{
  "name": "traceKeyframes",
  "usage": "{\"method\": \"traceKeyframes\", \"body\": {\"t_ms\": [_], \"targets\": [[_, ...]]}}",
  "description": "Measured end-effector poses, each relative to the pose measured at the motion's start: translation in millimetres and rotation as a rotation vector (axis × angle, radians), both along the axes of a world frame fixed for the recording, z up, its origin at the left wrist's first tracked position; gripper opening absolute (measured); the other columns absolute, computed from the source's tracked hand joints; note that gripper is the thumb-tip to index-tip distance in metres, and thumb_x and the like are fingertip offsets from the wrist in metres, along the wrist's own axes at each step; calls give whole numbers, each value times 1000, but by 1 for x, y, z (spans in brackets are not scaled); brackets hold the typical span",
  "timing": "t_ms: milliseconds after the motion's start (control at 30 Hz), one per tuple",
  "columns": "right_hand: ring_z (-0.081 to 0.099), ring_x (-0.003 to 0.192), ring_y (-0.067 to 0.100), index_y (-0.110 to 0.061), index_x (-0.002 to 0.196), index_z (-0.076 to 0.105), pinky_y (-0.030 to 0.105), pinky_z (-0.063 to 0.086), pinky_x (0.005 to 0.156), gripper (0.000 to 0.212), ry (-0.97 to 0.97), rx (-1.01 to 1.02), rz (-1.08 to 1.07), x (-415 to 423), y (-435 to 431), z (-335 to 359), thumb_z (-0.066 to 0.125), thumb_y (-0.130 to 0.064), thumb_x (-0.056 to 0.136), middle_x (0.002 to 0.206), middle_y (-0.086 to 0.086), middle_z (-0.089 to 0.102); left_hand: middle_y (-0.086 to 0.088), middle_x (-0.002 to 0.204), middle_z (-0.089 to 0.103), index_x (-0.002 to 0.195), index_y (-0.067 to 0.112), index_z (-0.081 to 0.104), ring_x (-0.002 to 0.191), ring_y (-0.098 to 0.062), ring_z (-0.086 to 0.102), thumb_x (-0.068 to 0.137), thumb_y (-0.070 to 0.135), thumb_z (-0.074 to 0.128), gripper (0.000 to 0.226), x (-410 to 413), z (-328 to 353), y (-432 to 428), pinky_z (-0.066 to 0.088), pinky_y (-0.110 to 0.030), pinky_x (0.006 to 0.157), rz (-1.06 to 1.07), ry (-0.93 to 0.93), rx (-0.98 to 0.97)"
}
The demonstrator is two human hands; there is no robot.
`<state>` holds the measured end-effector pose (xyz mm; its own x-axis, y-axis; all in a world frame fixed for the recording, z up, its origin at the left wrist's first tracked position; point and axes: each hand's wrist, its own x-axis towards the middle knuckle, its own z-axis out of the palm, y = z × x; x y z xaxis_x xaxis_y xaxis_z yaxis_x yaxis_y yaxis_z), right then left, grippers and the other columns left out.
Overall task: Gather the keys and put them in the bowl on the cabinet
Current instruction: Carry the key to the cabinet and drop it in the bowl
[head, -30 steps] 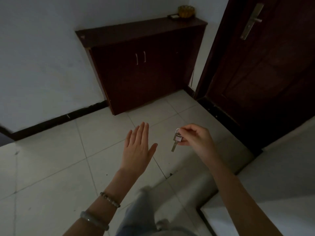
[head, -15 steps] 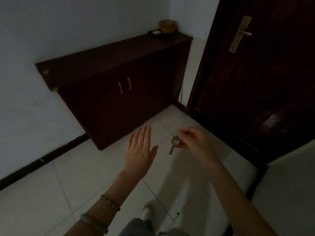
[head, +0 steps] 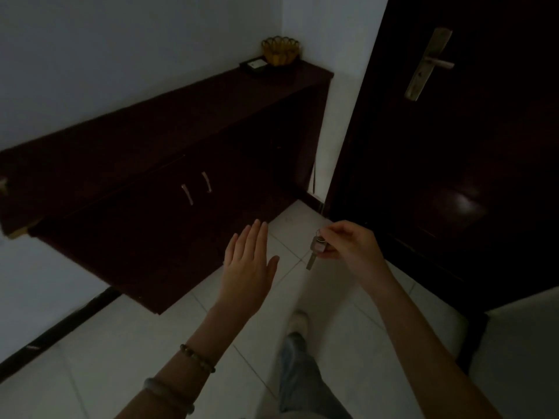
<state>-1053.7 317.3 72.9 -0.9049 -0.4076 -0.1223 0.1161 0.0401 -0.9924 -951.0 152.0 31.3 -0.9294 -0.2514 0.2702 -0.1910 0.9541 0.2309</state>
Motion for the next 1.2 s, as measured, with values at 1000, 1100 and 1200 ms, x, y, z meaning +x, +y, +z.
{"method": "traceKeyframes", "body": {"t_ms": [1000, 1100, 1200], "targets": [[69, 70, 13, -5, 81, 67, 23, 57, 59, 10, 33, -25, 33, -502, -148, 4, 60, -8, 87, 75, 5, 69, -21, 143, 40, 138, 0, 34, 133, -33, 35, 89, 24, 58, 59, -514, 12, -138, 22, -47, 110, 59, 77, -8], [69, 70, 12, -12, 76, 69, 22, 56, 59, 13, 44, -24, 44, -556, -171, 9, 61, -9, 86, 69, -2, 71, -20, 145, 38, 139, 2, 31, 134, -32, 33, 90, 26, 55, 60, -570, 17, -163, 20, -46, 110, 82, 79, -3], [69, 70, 11, -20, 73, 69, 22, 56, 59, 19, 59, -17, 84, -610, -196, 17, 61, -10, 86, 67, -5, 72, -19, 144, 39, 139, 3, 31, 134, -32, 34, 90, 28, 54, 60, -620, 21, -187, 20, -45, 110, 102, 96, -4]]}}
